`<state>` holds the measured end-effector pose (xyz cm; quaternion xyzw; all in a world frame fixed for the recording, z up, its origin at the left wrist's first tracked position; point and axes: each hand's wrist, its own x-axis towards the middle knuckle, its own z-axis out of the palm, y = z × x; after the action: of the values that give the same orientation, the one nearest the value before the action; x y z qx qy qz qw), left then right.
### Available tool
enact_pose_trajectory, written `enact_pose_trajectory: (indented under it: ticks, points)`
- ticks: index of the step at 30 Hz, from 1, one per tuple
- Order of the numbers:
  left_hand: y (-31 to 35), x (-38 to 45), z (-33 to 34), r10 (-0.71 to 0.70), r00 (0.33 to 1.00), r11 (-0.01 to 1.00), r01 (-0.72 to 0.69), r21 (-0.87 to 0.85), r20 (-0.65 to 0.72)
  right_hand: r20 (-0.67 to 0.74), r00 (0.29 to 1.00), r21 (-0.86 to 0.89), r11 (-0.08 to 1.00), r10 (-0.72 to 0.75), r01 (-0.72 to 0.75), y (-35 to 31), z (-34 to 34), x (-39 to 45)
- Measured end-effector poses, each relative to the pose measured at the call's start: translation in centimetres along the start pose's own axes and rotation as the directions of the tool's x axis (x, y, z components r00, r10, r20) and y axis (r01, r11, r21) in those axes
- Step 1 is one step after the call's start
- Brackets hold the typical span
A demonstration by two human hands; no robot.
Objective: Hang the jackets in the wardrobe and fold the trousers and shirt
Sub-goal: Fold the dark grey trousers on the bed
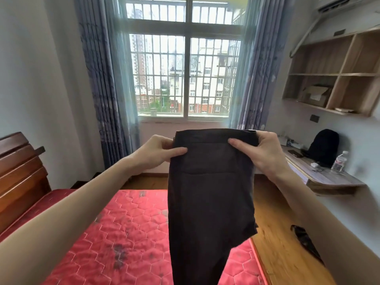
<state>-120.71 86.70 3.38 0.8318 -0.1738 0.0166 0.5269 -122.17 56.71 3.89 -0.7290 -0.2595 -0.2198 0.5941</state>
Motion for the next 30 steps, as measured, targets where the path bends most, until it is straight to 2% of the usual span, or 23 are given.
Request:
enact_pose_trajectory:
  ticks: [4,8,12,15,18,20,23,26,28,30]
  points:
    - [-0.1,0.6,-0.3,0.047,0.999,0.993,-0.048,-0.109,-0.009,0.074,0.997,-0.039,0.999,0.015,-0.012,-0.4,-1.3,1.3]
    - [0.1,1.0,-0.3,0.075,0.997,0.987,-0.074,-0.142,0.001,0.079,0.997,-0.067,0.998,0.027,-0.022,-0.5,-2.1,2.2]
    - [1.3,1.2,-0.7,0.036,0.996,0.994,-0.027,-0.104,0.083,0.09,0.996,-0.062,0.998,0.024,-0.019,0.0,-2.5,2.4]
    - [2.0,2.0,-1.4,0.047,0.99,0.999,-0.044,-0.023,0.135,0.11,0.993,-0.064,0.997,0.041,-0.034,0.2,-2.7,2.4]
    - [2.3,2.8,-2.3,0.066,0.982,0.998,-0.063,-0.024,0.176,0.185,0.98,-0.132,0.99,0.07,-0.045,-0.1,-3.5,3.2]
    - [2.4,3.2,-2.9,0.068,0.979,0.997,-0.061,-0.043,0.191,0.314,0.935,-0.229,0.969,0.165,-0.094,-0.4,-4.3,4.0]
    - [2.0,3.9,-3.5,0.023,0.969,1.0,-0.022,-0.005,0.248,0.498,0.804,-0.345,0.925,0.326,-0.161,-0.3,-4.3,5.4]
    - [2.1,4.8,-4.5,-0.116,0.918,0.993,0.109,0.04,0.38,0.572,0.757,-0.388,0.917,0.315,-0.089,0.4,-3.1,6.7]
    - [2.6,5.5,-5.2,-0.221,0.85,0.975,0.208,0.081,0.478,0.594,0.742,-0.385,0.92,0.31,-0.077,1.0,-2.0,7.5]
    - [3.0,6.4,-5.7,-0.313,0.773,0.949,0.238,0.205,0.552,0.615,0.73,-0.35,0.933,0.298,-0.087,1.6,-0.8,8.2]
